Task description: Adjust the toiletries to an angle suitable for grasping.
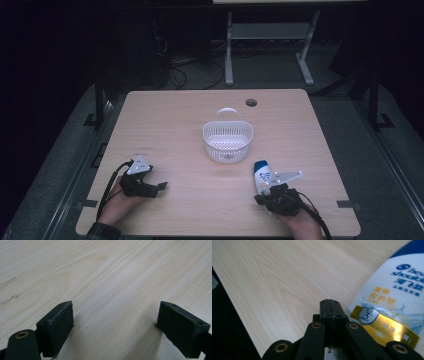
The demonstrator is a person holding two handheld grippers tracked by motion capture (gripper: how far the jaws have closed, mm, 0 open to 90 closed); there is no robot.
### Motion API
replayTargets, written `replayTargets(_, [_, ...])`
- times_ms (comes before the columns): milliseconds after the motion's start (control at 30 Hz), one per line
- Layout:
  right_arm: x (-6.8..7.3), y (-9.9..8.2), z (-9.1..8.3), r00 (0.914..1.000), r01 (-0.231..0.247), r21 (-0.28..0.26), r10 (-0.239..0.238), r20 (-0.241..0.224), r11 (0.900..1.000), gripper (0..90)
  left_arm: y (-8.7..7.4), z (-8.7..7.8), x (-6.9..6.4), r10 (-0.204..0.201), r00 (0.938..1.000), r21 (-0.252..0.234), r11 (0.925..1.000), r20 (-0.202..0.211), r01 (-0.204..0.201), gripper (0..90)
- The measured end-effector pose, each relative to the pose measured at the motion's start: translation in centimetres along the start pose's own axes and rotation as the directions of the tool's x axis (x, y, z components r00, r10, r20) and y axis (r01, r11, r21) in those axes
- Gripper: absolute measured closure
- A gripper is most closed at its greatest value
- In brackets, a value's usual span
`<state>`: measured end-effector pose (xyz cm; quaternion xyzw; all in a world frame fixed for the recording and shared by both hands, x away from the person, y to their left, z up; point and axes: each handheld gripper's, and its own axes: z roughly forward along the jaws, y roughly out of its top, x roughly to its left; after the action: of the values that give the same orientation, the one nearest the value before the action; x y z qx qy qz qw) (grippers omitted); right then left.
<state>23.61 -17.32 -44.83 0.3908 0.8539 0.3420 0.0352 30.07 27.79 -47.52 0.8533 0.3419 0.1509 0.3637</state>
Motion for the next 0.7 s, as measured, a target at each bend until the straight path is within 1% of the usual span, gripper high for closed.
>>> replayTargets(233, [-1.1,-0.9,-1.0,0.9995,-0.017,-0.002,0.017,0.027,0.9999,89.4,0.0,0.0,0.0,-0.003,1.0,0.0,1.0,-0.001,0.003,13.1])
replayTargets(500, [-1.9,-1.5,-1.6,0.9985,-0.025,0.006,0.025,0.048,0.9997,89.2,0.0,0.0,-0.1,-0.003,1.0,0.001,1.0,-0.001,0.003,13.1])
replayTargets(633, [-1.9,-1.4,-1.7,0.9992,-0.021,-0.001,0.021,0.033,0.9998,83.7,0.0,0.0,0.0,-0.002,1.0,0.001,1.0,-0.001,0.002,13.1])
replayTargets(700, [-1.8,-1.2,-1.9,0.9993,-0.024,-0.009,0.024,0.029,0.9997,78.9,0.0,0.0,0.0,-0.003,1.0,0.001,1.0,-0.001,0.003,13.1])
